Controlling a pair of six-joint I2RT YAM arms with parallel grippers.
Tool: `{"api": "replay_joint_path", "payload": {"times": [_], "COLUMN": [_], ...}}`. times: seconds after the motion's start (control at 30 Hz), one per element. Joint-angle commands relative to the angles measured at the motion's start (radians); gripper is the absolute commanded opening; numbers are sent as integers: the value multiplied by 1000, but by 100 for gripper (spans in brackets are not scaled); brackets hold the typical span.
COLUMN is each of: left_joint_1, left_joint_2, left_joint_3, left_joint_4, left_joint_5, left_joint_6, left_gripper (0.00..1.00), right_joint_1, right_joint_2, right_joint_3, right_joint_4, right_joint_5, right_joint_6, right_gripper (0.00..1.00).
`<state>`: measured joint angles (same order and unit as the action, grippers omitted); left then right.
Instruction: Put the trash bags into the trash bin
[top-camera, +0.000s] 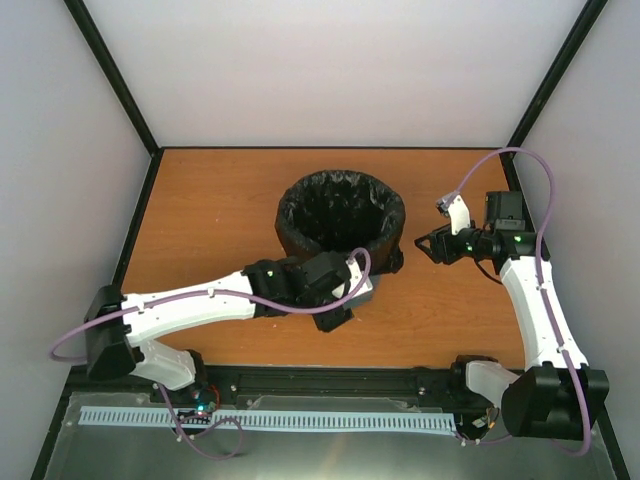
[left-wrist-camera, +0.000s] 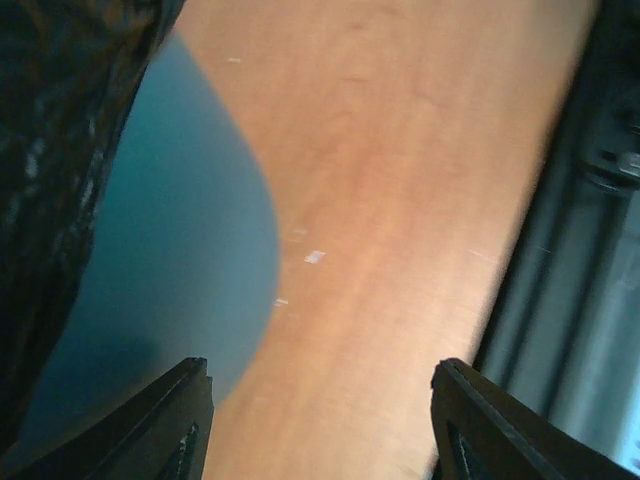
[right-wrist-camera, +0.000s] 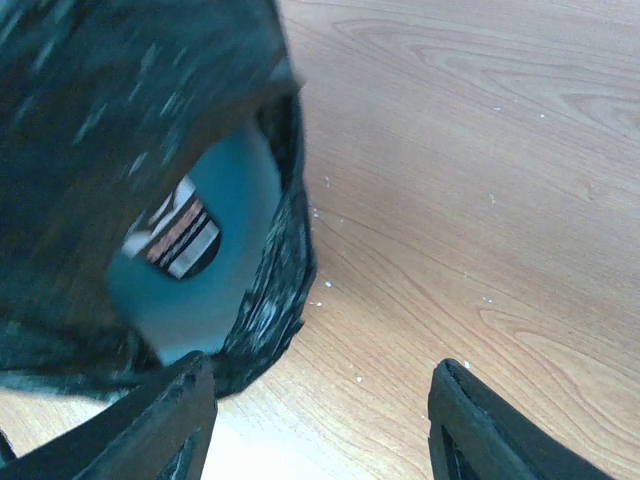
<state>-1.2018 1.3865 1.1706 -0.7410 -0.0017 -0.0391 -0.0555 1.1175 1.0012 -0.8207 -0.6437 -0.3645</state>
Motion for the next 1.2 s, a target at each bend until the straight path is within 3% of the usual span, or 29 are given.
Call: {"api": "replay_joint_path", "payload": {"times": [0.0,0.33,0.5,0.63,0.77,0.8,0.93,1.0,1.17], "left_joint_1": [64,67,23,-30,-15,3,111,196,493], "left_joint_2": [68,65,38,-8,-86,-98,-185,-216,-261], "left_joint_3": [31,25,47,123,248,286,361,364,278], "left_joint_4": [108,116,32,-34,-76,-89,-42,-19,43], "left_joint_5": [-168,-65,176,240,66,20,-195,-276,-258], "left_joint_6": [49,47,89,95,48,35,-11,-46,-95], "left_gripper": [62,63,69,71,79,81,98,100,100], "right_joint_1": [-3,-3,-3,-3,-3,-3,-3,-3,-3], "right_joint_2": [-3,-30,-32,-55,-61,-60,-23,3,37], "right_joint_3": [-1,-17,31,109,164,173,246,280,312], "right_joint_4": [20,22,-21,-49,17,44,110,143,245], "right_joint_5": [-11,-19,-26,-13,81,113,224,276,344], "right_joint_6": [18,15,5,24,146,172,275,324,392], "right_gripper": [59,59,59,61,85,90,93,94,95]}}
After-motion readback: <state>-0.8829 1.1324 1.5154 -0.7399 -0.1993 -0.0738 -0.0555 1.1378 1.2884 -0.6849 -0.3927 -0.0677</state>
